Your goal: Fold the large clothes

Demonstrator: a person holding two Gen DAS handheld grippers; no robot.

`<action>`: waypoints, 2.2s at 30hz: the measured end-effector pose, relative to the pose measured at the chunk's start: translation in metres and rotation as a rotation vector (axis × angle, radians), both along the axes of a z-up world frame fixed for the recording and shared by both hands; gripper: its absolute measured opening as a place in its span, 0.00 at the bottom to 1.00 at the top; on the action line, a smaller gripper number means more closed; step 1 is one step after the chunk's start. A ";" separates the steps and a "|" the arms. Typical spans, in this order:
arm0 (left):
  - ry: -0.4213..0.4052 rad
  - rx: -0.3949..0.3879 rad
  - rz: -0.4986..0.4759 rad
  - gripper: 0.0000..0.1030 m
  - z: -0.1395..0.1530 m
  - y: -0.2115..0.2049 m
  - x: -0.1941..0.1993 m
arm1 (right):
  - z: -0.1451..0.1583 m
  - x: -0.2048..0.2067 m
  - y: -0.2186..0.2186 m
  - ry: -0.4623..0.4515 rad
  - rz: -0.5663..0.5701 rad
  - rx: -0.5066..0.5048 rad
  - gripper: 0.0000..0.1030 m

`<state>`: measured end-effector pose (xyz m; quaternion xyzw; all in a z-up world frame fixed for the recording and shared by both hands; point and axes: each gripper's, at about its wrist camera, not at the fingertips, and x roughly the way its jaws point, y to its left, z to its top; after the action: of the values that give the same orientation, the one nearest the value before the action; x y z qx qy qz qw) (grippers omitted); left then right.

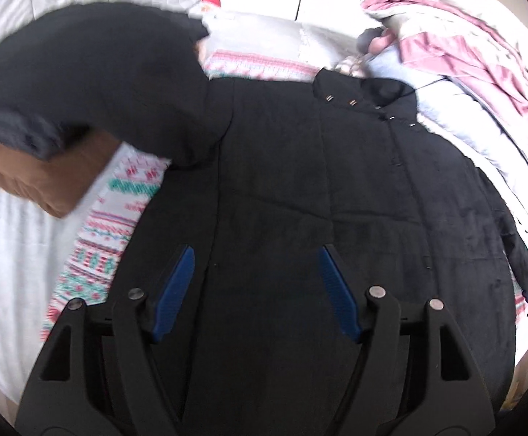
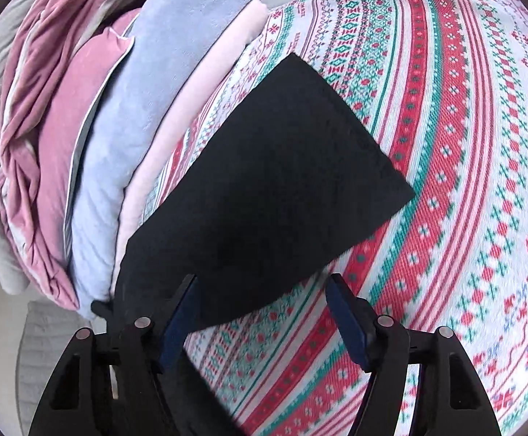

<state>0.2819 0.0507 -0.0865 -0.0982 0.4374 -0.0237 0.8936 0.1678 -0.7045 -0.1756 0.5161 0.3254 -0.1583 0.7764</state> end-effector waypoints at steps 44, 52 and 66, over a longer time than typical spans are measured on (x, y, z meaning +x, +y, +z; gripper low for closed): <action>0.090 0.047 -0.005 0.76 0.002 0.028 0.033 | 0.160 0.116 0.156 -0.181 0.067 -0.937 0.08; 0.075 -0.014 0.047 0.76 0.010 0.055 0.029 | 0.197 0.137 0.410 -0.475 0.501 -1.137 0.08; 0.073 0.004 0.042 0.76 0.012 0.065 0.024 | 0.024 0.198 0.567 -0.179 0.935 -1.126 0.12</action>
<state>0.3059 0.1153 -0.0745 -0.1064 0.4677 -0.0002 0.8774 0.3656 -0.1378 -0.1511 -0.1420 0.3162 0.0888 0.9338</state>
